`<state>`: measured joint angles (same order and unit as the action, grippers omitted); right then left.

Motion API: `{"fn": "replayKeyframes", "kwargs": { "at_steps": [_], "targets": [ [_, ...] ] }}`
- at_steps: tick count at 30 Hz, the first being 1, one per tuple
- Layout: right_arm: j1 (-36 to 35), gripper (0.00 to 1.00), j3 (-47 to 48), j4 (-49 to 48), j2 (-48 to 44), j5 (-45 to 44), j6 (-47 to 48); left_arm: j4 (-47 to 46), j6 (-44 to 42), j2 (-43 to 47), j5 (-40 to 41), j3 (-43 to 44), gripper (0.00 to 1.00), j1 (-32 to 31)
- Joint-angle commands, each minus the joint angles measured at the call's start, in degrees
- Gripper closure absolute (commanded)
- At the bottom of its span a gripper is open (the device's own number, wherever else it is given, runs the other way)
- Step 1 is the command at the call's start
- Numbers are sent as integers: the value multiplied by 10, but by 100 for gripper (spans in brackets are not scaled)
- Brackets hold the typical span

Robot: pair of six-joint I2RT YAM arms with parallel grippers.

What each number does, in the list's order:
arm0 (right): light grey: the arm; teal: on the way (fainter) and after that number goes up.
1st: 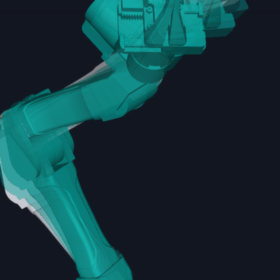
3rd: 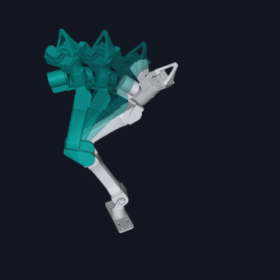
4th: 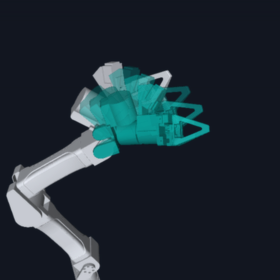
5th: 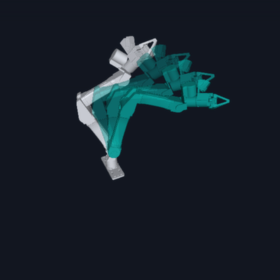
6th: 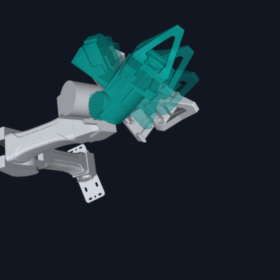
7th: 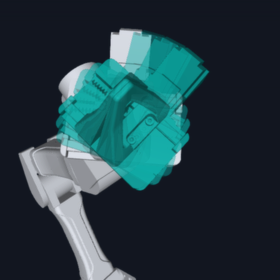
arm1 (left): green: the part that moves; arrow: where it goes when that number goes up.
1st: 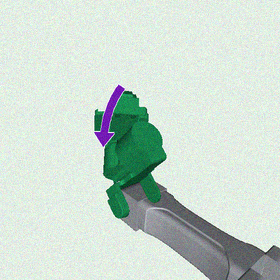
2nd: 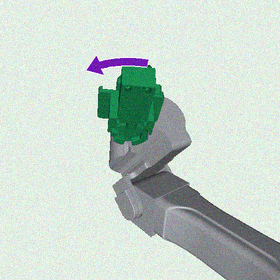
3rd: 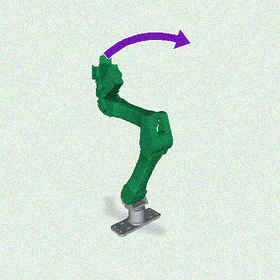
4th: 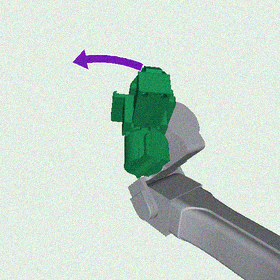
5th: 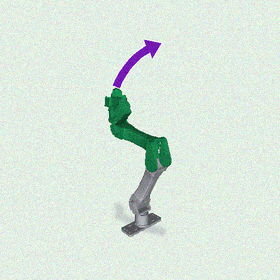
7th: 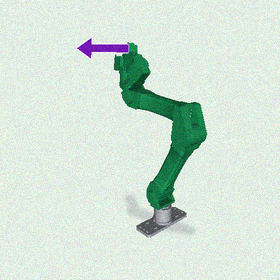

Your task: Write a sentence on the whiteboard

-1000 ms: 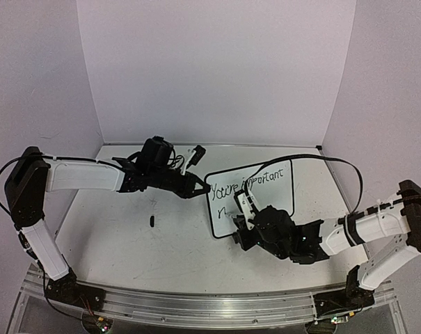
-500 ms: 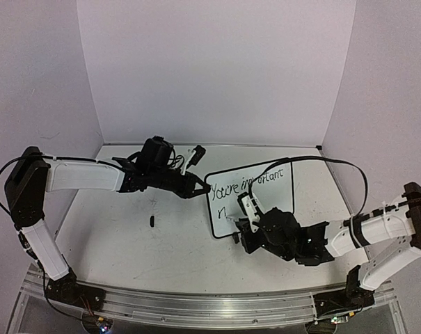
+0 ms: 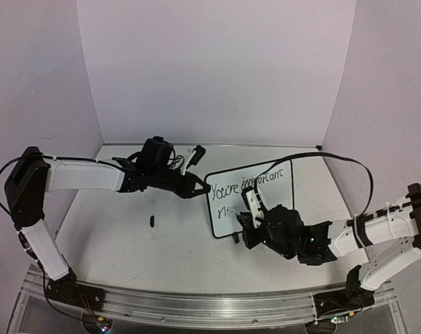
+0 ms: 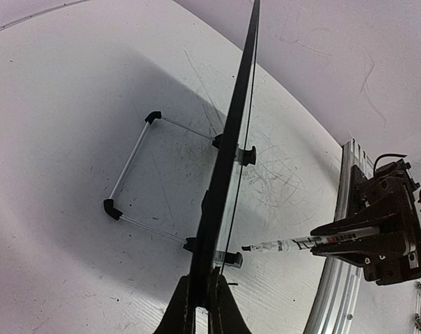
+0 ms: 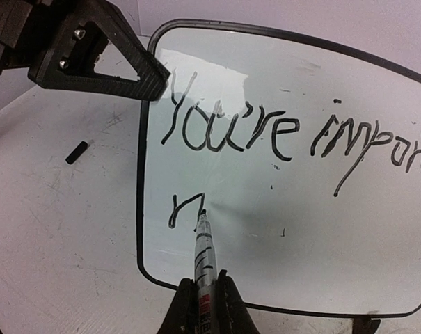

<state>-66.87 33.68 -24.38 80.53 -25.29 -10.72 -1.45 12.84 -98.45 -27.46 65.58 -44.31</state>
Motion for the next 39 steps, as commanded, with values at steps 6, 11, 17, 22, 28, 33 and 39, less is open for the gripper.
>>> {"fn": "replayKeyframes", "kwargs": {
  "at_steps": [6,11,17,22,28,33,39],
  "targets": [
    [3,100,28,-23,20,-24,3,8,-24,-3,32,18,100,3],
    [4,100,31,-28,31,-29,6,8,-24,-3,32,19,100,4],
    [4,100,30,-22,41,-36,4,8,-24,-3,31,19,100,4],
    [4,100,29,-1,43,-36,-8,8,-24,-3,32,19,100,4],
    [4,100,21,15,42,-26,-24,8,-24,-3,31,20,100,4],
    [4,100,15,25,46,-19,-38,8,-24,-3,32,19,100,4],
    [4,100,12,38,45,-32,-49,8,-23,-4,30,20,100,4]
  ]
}}
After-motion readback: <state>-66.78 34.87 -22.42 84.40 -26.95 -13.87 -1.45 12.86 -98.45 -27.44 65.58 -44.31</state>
